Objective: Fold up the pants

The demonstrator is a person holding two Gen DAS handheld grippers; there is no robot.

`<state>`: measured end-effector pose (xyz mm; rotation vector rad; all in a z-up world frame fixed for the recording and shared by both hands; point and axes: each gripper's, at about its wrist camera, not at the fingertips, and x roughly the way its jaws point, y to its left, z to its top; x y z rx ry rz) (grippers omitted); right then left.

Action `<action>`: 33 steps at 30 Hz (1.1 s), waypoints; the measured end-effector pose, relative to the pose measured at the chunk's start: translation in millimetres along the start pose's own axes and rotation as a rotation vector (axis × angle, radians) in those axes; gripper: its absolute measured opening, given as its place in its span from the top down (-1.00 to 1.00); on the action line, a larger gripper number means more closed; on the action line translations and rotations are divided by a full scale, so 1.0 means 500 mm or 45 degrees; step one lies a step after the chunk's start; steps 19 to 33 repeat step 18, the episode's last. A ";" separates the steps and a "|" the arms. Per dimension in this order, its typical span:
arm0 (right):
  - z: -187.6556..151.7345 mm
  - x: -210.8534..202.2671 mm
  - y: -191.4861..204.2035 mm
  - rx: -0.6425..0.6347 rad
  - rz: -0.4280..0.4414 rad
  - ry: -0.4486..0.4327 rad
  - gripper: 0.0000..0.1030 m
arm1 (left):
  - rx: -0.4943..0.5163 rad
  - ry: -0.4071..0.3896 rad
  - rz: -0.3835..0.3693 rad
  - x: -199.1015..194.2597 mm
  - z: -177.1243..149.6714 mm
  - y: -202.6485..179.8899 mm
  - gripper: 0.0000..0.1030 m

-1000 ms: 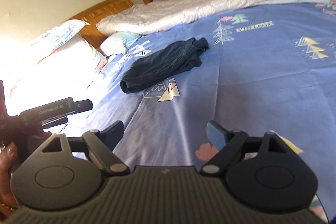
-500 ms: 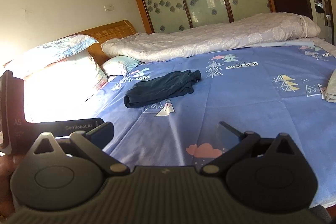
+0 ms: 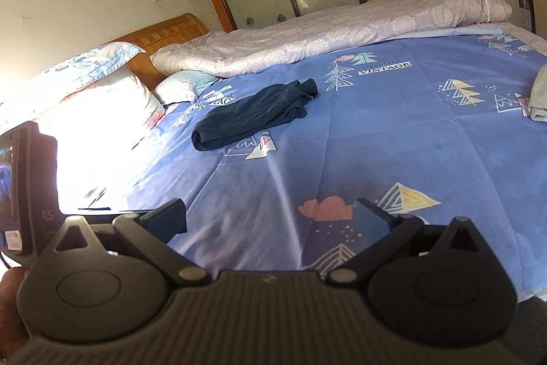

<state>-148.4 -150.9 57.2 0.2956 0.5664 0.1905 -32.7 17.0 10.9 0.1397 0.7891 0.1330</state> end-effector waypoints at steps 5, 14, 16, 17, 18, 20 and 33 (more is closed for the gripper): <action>-0.009 0.011 -0.013 0.066 -0.005 0.028 -1.00 | 0.033 0.047 -0.023 0.014 -0.011 -0.014 -1.00; -0.015 0.018 -0.016 0.095 -0.007 0.072 -1.00 | 0.003 0.066 -0.130 0.011 -0.015 -0.012 -1.00; -0.015 0.015 -0.017 0.090 -0.007 0.075 -1.00 | -0.007 0.059 -0.140 0.007 -0.014 -0.010 -1.00; -0.015 0.014 -0.016 0.087 -0.008 0.076 -1.00 | -0.011 0.055 -0.148 0.006 -0.013 -0.009 -1.00; -0.015 0.013 -0.016 0.086 -0.008 0.076 -1.00 | -0.012 0.050 -0.156 0.003 -0.013 -0.008 -1.00; -0.015 0.013 -0.016 0.086 -0.008 0.076 -1.00 | -0.012 0.050 -0.156 0.003 -0.013 -0.008 -1.00; -0.015 0.013 -0.016 0.086 -0.008 0.076 -1.00 | -0.012 0.050 -0.156 0.003 -0.013 -0.008 -1.00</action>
